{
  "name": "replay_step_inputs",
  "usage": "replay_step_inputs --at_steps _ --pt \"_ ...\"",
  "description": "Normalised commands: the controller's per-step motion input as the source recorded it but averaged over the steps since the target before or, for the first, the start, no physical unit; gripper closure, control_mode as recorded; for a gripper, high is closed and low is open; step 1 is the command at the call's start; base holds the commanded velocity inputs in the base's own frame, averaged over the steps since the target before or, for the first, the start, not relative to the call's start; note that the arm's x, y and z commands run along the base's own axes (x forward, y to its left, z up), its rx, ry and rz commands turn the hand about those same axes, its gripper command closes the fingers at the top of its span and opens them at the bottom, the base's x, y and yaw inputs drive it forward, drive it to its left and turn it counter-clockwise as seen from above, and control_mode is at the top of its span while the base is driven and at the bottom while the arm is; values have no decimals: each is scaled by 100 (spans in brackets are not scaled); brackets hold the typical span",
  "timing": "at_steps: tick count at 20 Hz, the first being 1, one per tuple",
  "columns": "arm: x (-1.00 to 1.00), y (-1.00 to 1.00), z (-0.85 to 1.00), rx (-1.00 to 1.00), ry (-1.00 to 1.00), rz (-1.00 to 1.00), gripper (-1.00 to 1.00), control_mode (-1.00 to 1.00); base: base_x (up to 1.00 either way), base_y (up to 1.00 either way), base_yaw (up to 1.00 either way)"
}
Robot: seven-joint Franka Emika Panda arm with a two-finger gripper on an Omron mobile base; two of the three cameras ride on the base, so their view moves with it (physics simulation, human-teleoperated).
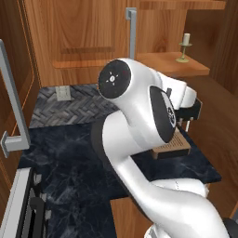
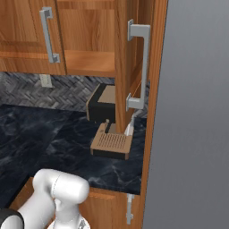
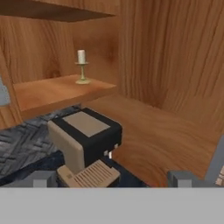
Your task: Get the candle and the beer from the cabinet and move them to the dining counter.
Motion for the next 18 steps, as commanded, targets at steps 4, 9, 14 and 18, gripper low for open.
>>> replay_step_inputs --at_steps 4,9,14,18 --pt "29 0 13 0 4 14 -100 -100 0 0 0" --pt "35 -6 15 1 1 18 -100 -100 0 0 0" --pt "38 -20 17 4 3 27 -100 -100 0 0 0" --pt "50 -10 21 1 18 19 -100 -100 0 0 0"
